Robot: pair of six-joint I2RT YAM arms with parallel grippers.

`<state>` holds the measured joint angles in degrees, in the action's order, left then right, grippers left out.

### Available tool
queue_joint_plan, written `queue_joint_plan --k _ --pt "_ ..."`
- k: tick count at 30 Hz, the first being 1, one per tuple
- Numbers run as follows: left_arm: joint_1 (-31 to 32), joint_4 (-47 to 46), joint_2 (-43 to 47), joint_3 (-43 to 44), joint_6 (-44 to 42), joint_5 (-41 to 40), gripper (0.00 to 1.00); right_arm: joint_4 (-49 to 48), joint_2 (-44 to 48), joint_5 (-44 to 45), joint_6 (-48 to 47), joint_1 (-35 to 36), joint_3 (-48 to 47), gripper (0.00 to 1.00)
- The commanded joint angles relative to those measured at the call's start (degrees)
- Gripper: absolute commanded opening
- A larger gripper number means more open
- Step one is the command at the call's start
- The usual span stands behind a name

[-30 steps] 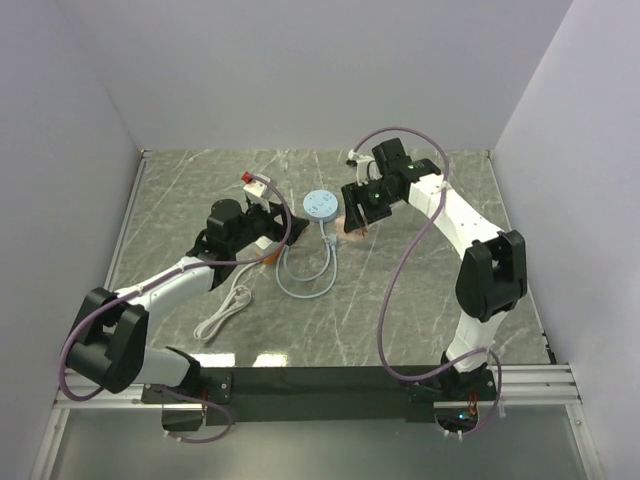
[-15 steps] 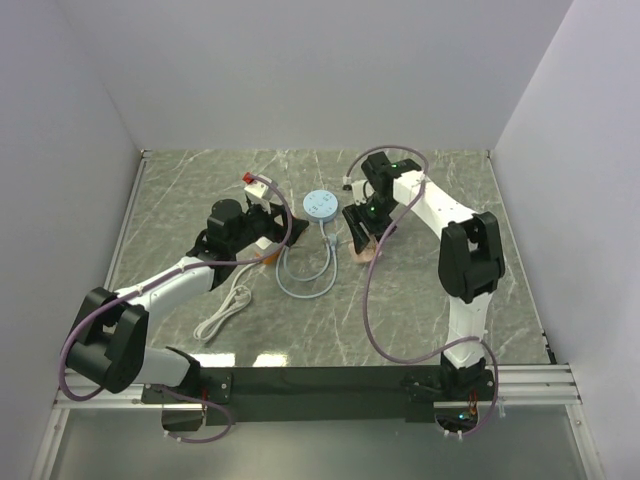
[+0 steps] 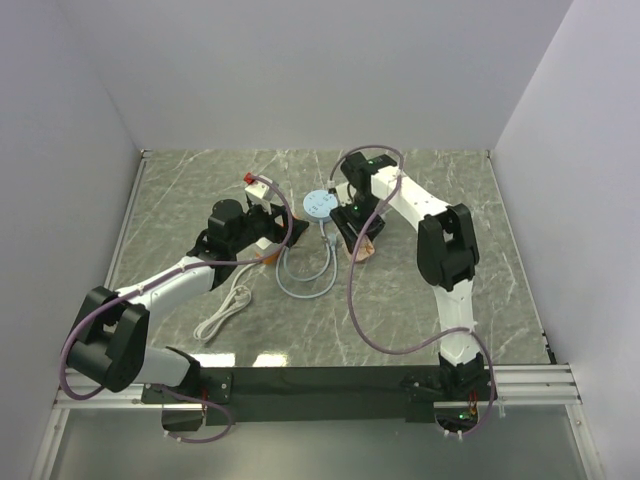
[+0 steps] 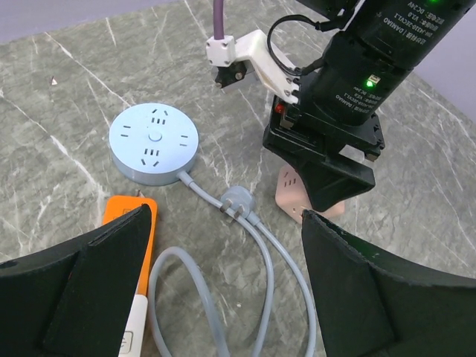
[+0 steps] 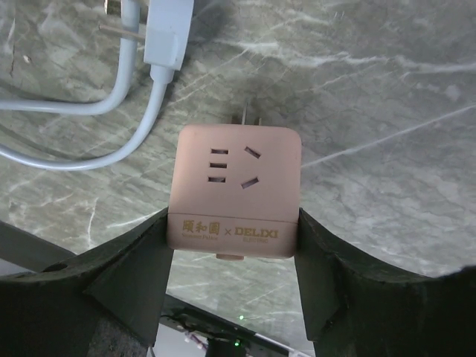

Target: Insert the plug

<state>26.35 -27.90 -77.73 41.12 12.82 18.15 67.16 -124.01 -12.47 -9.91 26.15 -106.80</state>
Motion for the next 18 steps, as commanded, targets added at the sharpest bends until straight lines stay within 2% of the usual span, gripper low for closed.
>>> queue_joint_plan --k 1,11,18 --pt "0.28 -0.49 0.21 0.54 -0.95 0.74 0.88 2.80 -1.94 1.30 0.07 0.92 -4.02 0.51" --pt "0.28 -0.75 -0.05 0.27 -0.95 1.18 0.87 3.77 -5.27 1.66 0.24 1.88 -9.91 0.61" --pt "0.28 -0.66 -0.57 0.45 -0.78 1.18 0.87 4.92 -8.27 1.75 0.33 2.06 -14.57 0.63"
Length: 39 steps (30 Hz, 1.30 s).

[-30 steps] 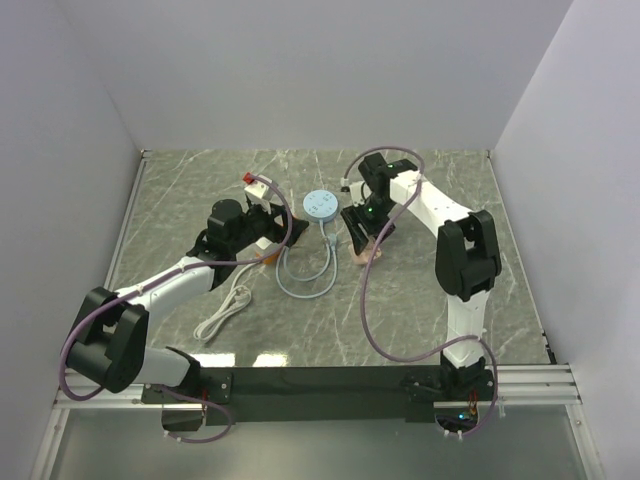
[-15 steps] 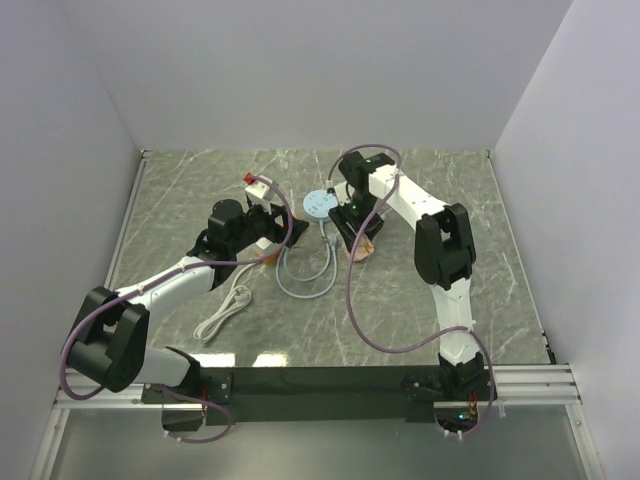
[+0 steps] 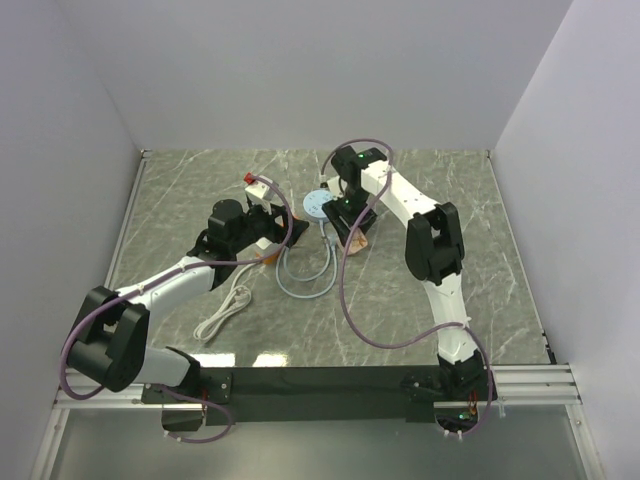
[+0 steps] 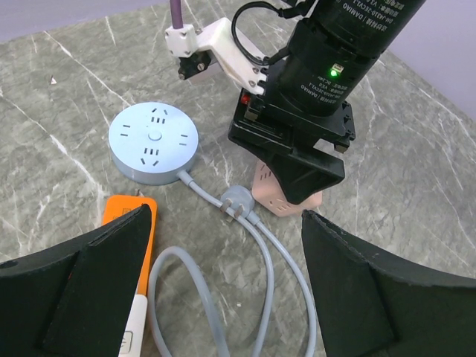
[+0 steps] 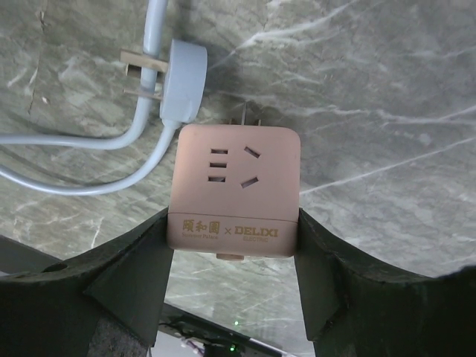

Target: Insert the plug

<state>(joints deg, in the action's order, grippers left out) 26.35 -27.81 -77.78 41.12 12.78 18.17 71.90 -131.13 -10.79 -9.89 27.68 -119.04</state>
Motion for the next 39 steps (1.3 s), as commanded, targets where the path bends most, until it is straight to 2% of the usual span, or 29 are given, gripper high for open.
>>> queue_joint_plan --k 1,12,17,21,24,26,28,31,36,39 --pt "0.28 -0.75 -0.53 0.45 -0.73 1.07 0.87 0.00 -1.23 -0.11 0.22 0.62 -2.59 0.63" --pt "0.28 -3.20 -0.18 -1.56 -1.00 0.72 0.87 -4.57 4.30 -1.61 0.48 0.53 -1.28 0.57" --pt "0.28 -5.59 0.08 -2.28 -1.88 1.69 0.88 -10.45 9.13 -5.64 2.86 -0.87 -1.19 0.50" --pt "0.28 -4.80 -0.01 -1.40 -2.40 0.73 0.88 -11.60 10.19 -5.91 3.38 -1.93 -4.44 0.45" --pt "0.28 -5.05 -0.36 -1.13 -2.93 0.20 0.88 -13.00 10.89 -8.19 3.30 -2.46 -4.89 0.42" --pt "0.46 -6.80 -0.09 -1.40 -3.37 1.07 0.88 -15.55 13.61 -13.35 3.21 -3.16 -0.78 0.41" --pt "1.59 -8.48 1.22 -2.97 -5.12 1.87 0.88 -18.89 16.15 -16.88 3.21 -4.21 2.14 0.40" --pt "6.33 -11.73 4.73 -6.40 -10.56 -3.22 0.89 -19.25 17.57 -23.83 2.07 -5.27 4.26 0.38" --pt "12.48 -13.84 6.94 -8.42 -20.13 -9.64 0.89 -9.18 14.07 -34.10 -4.94 -6.06 -3.64 0.38" --pt "16.17 -16.65 7.82 -9.92 -25.32 -13.68 0.89 -6.86 13.62 -34.92 -6.36 -6.06 -4.62 0.38"
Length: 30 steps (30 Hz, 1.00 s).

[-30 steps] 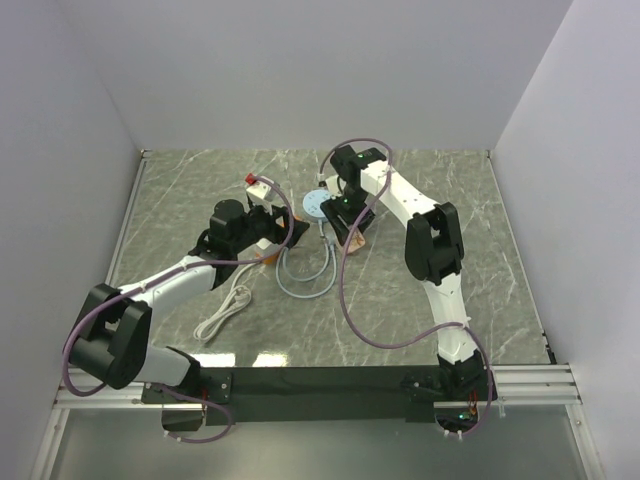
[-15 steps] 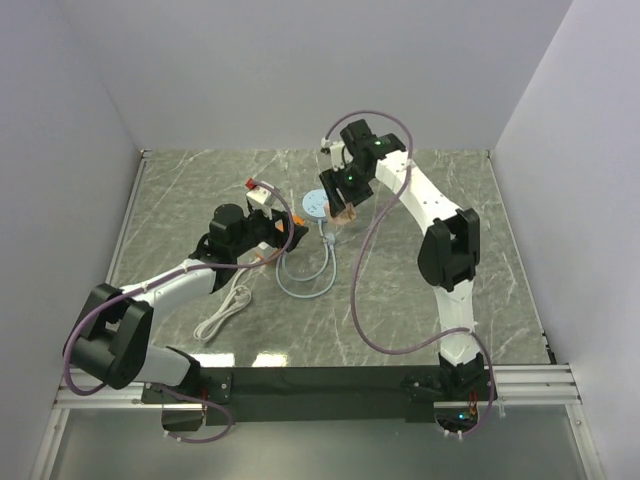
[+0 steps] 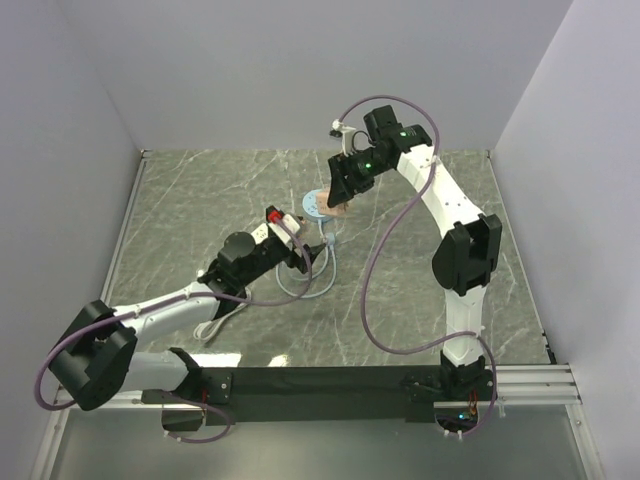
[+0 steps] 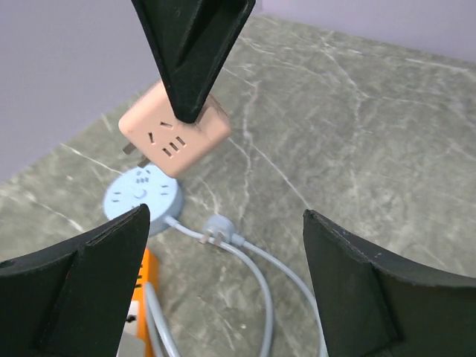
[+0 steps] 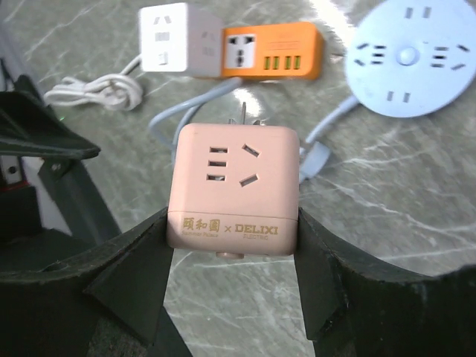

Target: Insert the plug

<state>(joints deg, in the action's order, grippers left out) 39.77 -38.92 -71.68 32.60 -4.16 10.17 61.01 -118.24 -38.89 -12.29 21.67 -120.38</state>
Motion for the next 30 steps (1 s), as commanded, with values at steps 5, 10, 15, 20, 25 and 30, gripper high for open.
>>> queue_joint_plan --k 5,10,15,20,25,30 --pt "6.02 -3.71 -0.29 1.58 -13.50 -12.61 0.89 3.59 5.55 -8.56 -6.34 0.04 4.68 0.36" --pt "8.75 -6.44 -1.53 1.76 -16.31 -14.13 0.89 -0.19 11.09 -8.13 -6.07 0.65 12.09 0.36" --pt "9.36 -2.92 -2.32 3.96 -16.75 -12.73 0.88 -0.63 12.15 -10.23 -6.34 1.00 14.38 0.36" --pt "9.98 -0.12 -2.85 5.53 -16.58 -9.47 0.88 0.42 11.36 -10.76 -7.22 2.23 13.33 0.36" --pt "10.59 3.76 -4.78 7.65 -16.67 -8.51 0.88 1.65 11.01 -10.94 -8.18 3.02 12.45 0.36" --pt "10.68 5.60 -6.89 9.24 -16.58 -9.64 0.86 1.65 11.71 -11.12 -8.71 3.20 12.80 0.36"
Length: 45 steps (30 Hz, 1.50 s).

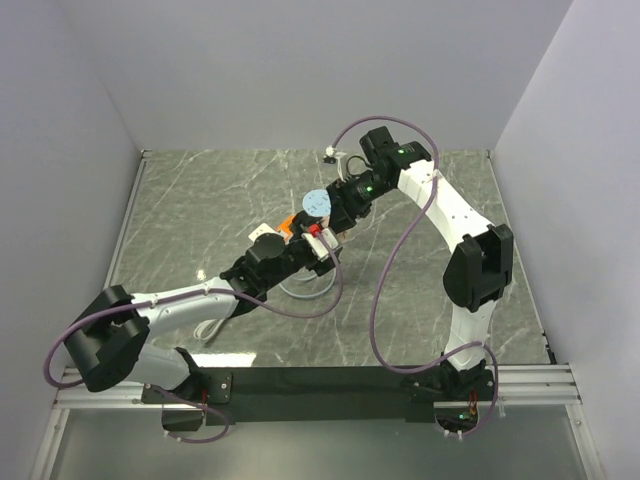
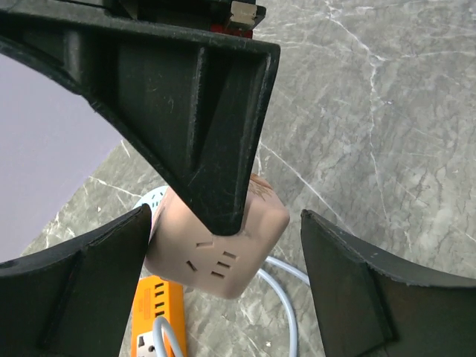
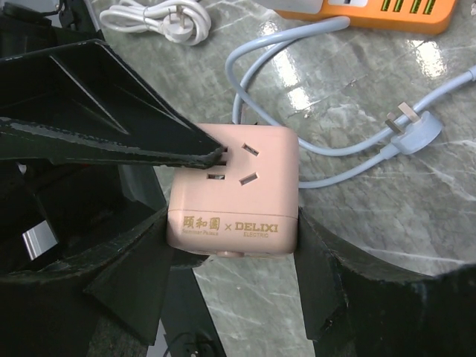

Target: Insert the plug

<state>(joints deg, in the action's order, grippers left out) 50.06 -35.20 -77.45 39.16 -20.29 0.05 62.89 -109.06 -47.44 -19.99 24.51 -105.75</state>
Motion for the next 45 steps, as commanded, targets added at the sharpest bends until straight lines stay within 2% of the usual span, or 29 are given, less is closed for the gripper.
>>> queue_joint_plan --k 1,6,9,20,28,31,32,34,35,37,40,43,45 --pt "0.47 1.98 -1.39 2.85 -0.45 0.39 0.86 -0.23 2.62 -2.57 -0.93 0.36 -1.74 0.36" --pt "0.91 2.94 -2.88 3.73 -0.54 0.12 0.79 -0.05 2.97 -2.92 -1.46 0.36 -1.56 0.36" --pt "1.26 4.43 -3.76 4.61 -0.45 0.21 0.68 -0.14 2.88 -2.83 -1.37 0.36 -1.65 0.36" --pt "1.71 2.68 -5.52 3.21 -0.80 -4.79 0.81 2.85 2.09 -4.06 -3.39 0.27 -5.69 0.36" --pt "1.88 1.36 -5.87 3.21 -1.06 -5.07 0.79 2.67 2.44 -4.15 -3.48 0.18 -4.28 0.36" --pt "1.97 0.31 -5.87 2.94 -0.98 -4.63 0.69 2.59 2.27 -4.42 -3.48 0.36 -4.20 0.36" --pt "1.97 -0.13 -5.78 2.51 -0.89 -4.45 0.60 2.59 2.27 -4.41 -3.65 0.36 -4.11 0.36" --pt "1.97 -1.35 -5.78 2.07 -0.89 -4.10 0.52 2.85 2.09 -4.59 -4.09 0.36 -4.02 0.36" --pt "1.88 -1.45 -5.78 1.98 -0.80 -3.92 0.43 2.76 2.18 -4.50 -4.01 0.27 -3.93 0.36" --pt "1.97 -1.80 -5.87 1.98 -0.54 -3.22 0.34 2.50 2.18 -4.42 -3.83 0.36 -3.58 0.36" --pt "1.97 -2.76 -6.92 1.89 -0.10 -3.13 0.08 2.06 2.35 -4.24 -3.22 0.36 -3.06 0.38" --pt "1.88 -5.04 -7.54 0.58 0.69 -3.22 0.01 -1.79 4.72 -3.72 -0.94 0.27 0.97 0.47" --pt "1.97 -8.56 -7.71 -0.22 1.74 -3.57 0.01 -6.80 7.88 -3.01 1.87 0.27 4.40 0.55"
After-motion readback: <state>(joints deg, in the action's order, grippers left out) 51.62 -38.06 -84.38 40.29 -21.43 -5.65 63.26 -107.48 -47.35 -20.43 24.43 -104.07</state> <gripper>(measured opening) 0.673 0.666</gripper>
